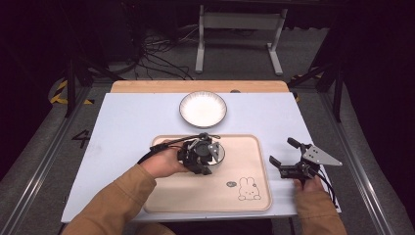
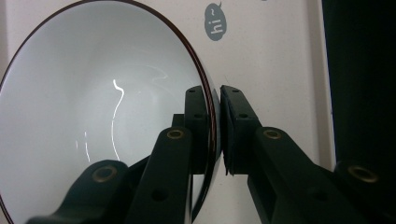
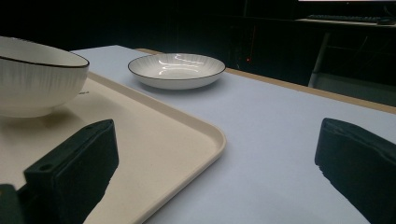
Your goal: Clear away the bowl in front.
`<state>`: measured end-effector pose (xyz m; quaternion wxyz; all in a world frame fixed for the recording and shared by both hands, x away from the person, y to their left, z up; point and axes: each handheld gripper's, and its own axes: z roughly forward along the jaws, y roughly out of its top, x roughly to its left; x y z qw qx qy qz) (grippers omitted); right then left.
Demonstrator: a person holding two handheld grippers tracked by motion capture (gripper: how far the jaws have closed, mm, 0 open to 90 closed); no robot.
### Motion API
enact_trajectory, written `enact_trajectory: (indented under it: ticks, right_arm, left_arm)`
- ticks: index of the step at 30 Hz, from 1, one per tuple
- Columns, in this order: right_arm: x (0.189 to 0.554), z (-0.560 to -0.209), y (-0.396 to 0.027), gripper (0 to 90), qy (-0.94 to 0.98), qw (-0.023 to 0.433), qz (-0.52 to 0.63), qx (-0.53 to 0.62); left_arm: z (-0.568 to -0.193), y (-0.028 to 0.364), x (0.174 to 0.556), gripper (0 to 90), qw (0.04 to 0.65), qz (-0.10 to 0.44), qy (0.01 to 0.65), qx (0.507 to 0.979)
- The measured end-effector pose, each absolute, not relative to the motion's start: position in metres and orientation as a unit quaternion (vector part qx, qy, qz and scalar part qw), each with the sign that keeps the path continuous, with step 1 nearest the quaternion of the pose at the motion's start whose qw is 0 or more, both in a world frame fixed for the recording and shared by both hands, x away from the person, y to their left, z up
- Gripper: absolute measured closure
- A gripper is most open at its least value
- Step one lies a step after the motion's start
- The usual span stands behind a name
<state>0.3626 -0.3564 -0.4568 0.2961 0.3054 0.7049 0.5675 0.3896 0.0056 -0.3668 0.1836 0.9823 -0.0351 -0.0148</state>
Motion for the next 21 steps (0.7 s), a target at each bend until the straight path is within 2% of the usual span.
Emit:
enact_trajectory:
  ticks: [21]
  right_arm:
    - [0.363,-0.457,-0.356,0.3,0.705,0.296,0.568,0.305]
  left_arm:
    - [-0.378,0.007,0.392,82.4,0.172,-0.027,-0.033,0.984]
